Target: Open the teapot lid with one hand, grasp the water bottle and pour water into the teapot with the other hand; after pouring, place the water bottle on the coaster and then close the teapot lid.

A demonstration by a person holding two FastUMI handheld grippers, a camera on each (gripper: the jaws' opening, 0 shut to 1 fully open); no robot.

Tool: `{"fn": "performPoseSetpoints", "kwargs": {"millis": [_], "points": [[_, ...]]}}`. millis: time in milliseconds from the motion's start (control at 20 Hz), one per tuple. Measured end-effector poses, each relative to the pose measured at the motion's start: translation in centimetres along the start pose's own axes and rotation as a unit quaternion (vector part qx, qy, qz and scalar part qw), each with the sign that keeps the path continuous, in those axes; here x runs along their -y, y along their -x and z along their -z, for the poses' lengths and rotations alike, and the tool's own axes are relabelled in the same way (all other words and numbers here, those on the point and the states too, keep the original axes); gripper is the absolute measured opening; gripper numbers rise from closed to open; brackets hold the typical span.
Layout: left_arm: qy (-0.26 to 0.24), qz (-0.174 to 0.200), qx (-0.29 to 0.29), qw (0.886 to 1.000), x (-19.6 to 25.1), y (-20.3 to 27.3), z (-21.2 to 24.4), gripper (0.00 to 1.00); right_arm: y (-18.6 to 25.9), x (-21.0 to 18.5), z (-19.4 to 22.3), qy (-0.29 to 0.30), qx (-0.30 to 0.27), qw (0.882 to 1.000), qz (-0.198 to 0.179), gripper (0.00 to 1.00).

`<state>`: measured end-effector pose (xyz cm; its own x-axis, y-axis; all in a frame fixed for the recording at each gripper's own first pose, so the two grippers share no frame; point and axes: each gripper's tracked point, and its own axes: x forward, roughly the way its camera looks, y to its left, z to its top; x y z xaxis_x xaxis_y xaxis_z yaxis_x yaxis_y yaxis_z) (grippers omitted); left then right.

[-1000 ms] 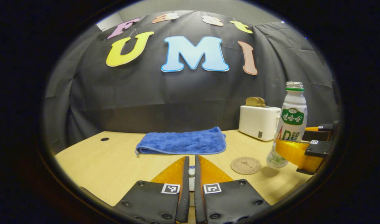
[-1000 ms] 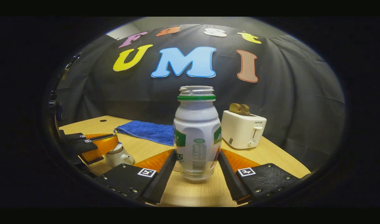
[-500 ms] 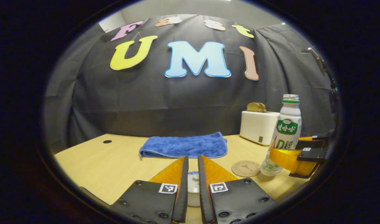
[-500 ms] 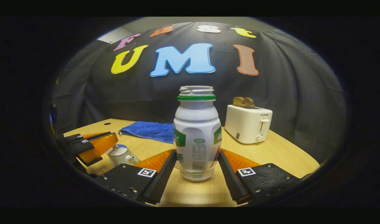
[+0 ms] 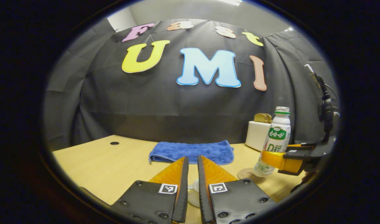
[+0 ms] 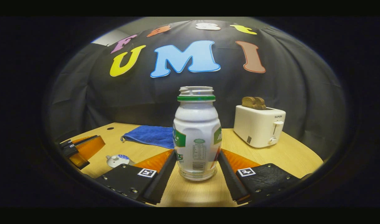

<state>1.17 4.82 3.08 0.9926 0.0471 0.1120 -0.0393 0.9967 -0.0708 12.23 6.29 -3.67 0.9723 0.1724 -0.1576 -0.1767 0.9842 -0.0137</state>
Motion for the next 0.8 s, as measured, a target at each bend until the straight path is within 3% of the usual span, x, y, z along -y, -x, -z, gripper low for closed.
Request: {"fn": "performPoseSetpoints", "kwargs": {"millis": [100,150,200,300,350,400,750,800], "points": [[0.007,-0.005,0.002,1.0,-0.7,0.1,0.0,0.23,-0.9,-0.4,0.0,0.012,-0.004,1.0,0.0,0.8],[0.011,-0.007,0.002,1.0,-1.0,0.0,0.0,0.31,-1.2,-0.6,-0.4,0.016,-0.006,1.0,0.001,0.8],[0.015,-0.009,0.001,1.0,-1.2,-0.1,0.0,0.31,-1.6,-0.9,-0.2,0.018,-0.009,1.0,-0.002,0.8],[0.02,-0.014,-0.003,1.0,-1.7,-0.2,0.4,0.3,-2.3,-0.9,0.1,0.013,-0.013,1.0,-0.003,0.8],[0.02,-0.017,-0.004,1.0,-2.0,-0.2,0.5,0.22,-2.4,-0.9,0.4,0.009,-0.019,1.0,-0.003,0.8],[0.023,-0.018,-0.004,1.0,-2.1,-0.1,0.5,0.21,-2.7,-0.9,0.8,0.006,-0.027,1.0,-0.004,0.8],[0.035,-0.011,0.001,0.999,-1.9,-0.1,0.2,0.19,-3.3,-1.0,2.4,0.003,-0.044,0.999,-0.008,0.8],[0.036,-0.01,0.001,0.999,-1.8,-0.1,0.2,0.22,-3.3,-1.1,2.4,0.004,-0.044,0.999,-0.009,0.8]]}}
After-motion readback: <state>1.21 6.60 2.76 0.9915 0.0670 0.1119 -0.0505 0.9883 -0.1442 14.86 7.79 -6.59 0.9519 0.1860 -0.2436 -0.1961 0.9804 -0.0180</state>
